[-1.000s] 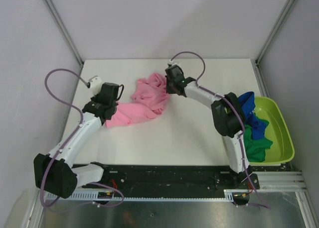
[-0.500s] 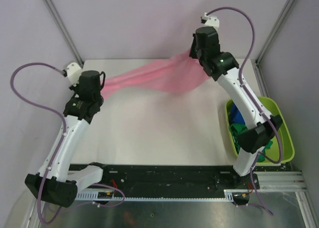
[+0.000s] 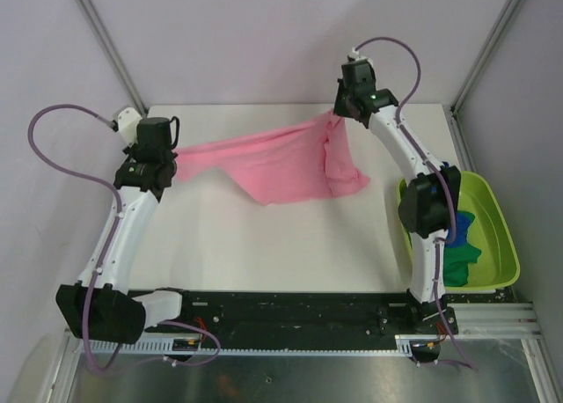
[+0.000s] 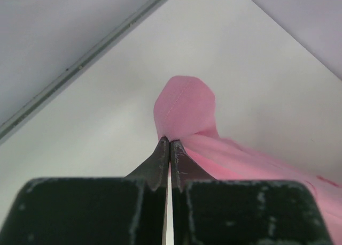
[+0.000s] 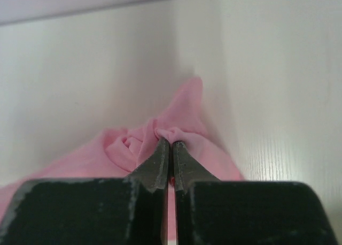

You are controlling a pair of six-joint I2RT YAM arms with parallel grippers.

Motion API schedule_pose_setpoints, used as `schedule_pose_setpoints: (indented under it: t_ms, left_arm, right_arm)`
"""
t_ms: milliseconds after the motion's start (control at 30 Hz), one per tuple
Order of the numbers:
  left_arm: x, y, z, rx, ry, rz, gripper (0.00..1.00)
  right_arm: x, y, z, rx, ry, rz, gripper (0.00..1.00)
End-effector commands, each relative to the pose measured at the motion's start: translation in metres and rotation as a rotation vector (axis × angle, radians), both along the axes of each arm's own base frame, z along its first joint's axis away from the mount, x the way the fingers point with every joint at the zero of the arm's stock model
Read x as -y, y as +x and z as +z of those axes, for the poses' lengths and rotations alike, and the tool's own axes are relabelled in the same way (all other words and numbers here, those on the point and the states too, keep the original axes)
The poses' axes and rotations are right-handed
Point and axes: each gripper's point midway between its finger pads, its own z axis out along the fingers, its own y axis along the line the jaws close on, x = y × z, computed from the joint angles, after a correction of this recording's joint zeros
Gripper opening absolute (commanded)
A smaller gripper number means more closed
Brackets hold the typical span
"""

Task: Fold and stack the t-shirts
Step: Flatten out the tshirt

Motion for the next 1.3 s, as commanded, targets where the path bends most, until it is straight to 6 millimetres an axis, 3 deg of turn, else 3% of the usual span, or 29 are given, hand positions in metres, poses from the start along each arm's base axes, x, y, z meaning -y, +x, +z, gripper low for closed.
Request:
schedule_pose_setpoints:
  t_ms: [0,133,267,367,533,567,600,667,700,800,1000,1133,1267]
  left_arm:
    - [-0.001,0.003,0.016,0.065,-0.036,0.004,0.00]
    - [0.002,0.000,0.024,0.091,-0.049,-0.021,0.00]
    - [0.006,-0.001,0.015,0.081,-0.067,-0.035,0.00]
    - [0.008,0.008,0.002,0.059,-0.083,-0.025,0.00]
    - [0.011,0.041,-0.020,0.019,-0.114,0.006,0.00]
    - [0.012,0.048,-0.024,0.014,-0.121,0.006,0.00]
    - [0.014,0.054,-0.029,0.002,-0.128,0.002,0.00]
    - [0.018,0.063,-0.038,-0.018,-0.140,-0.006,0.00]
    - [0.018,0.067,-0.043,-0.029,-0.143,-0.008,0.00]
    - [0.019,0.072,-0.054,-0.056,-0.141,-0.006,0.00]
    - [0.023,0.072,-0.067,-0.076,-0.159,-0.013,0.00]
    - [0.027,0.071,-0.073,-0.093,-0.163,-0.028,0.00]
    - [0.030,0.069,-0.077,-0.102,-0.162,-0.043,0.00]
  right_arm:
    - [0.004,0.013,0.023,0.072,0.069,-0.015,0.00]
    - [0.006,0.007,0.041,0.108,0.075,-0.009,0.00]
    - [0.001,0.014,0.037,0.107,0.081,0.008,0.00]
    - [-0.017,0.034,0.027,0.135,0.122,0.047,0.00]
    - [-0.045,0.071,-0.001,0.167,0.098,0.062,0.00]
    - [-0.049,0.075,-0.005,0.173,0.085,0.059,0.03]
    - [-0.052,0.078,-0.007,0.178,0.080,0.059,0.15]
    - [-0.054,0.078,-0.010,0.168,0.086,0.055,0.49]
    - [-0.055,0.076,-0.011,0.158,0.085,0.055,0.61]
    - [-0.054,0.061,-0.011,0.125,0.045,0.057,0.78]
    - [-0.057,0.003,-0.009,0.074,0.045,0.081,0.82]
    - [-0.054,-0.046,-0.053,-0.047,0.081,0.078,0.79]
    - [-0.046,-0.080,-0.091,-0.110,0.089,0.052,0.73]
